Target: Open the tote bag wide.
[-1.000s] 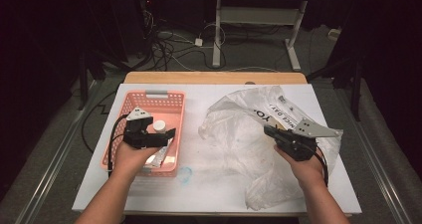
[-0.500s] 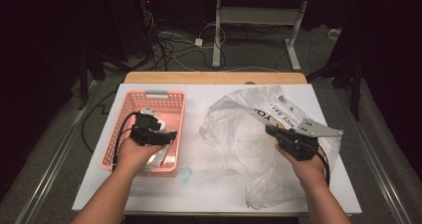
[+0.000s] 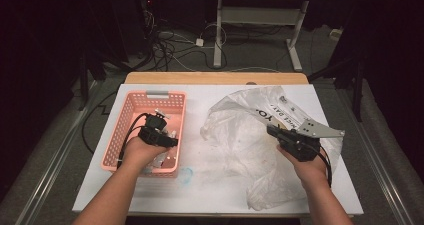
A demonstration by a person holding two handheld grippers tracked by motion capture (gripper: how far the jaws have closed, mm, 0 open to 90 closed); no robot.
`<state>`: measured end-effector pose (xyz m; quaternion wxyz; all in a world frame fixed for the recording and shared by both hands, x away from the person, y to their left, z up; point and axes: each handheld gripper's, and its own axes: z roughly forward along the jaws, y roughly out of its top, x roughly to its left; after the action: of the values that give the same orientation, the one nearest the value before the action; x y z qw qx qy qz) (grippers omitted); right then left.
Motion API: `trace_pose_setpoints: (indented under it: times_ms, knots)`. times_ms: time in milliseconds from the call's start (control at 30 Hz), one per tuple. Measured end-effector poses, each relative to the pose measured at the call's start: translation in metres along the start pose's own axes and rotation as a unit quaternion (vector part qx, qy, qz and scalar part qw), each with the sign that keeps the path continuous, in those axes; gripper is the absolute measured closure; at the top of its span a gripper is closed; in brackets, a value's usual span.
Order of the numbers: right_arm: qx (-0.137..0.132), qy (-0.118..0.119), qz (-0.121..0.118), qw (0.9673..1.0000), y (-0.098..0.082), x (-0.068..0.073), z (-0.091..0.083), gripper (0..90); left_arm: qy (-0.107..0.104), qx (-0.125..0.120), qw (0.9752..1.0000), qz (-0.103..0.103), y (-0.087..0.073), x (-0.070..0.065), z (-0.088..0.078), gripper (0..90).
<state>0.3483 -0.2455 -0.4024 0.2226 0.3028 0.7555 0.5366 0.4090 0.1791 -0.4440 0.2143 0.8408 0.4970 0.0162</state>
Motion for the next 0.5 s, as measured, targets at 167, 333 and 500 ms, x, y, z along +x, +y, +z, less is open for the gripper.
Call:
trace_pose_setpoints:
  times_ms: [167, 333, 500]
  knots:
    - [0.003, 0.001, -0.003, 1.0, 0.0, 0.001, 0.001, 90.0, 0.007, 0.031, 0.9995, -0.001, 0.003, -0.001, 0.007, 44.4]
    - [0.003, 0.001, -0.004, 1.0, 0.0, 0.001, 0.001, 90.0, 0.012, 0.05, 0.9986, -0.013, 0.005, 0.002, 0.01, 47.4]
    - [0.003, 0.002, -0.004, 1.0, 0.0, 0.001, 0.001, 90.0, 0.012, 0.06, 0.9979, -0.019, 0.006, 0.003, 0.013, 49.7]
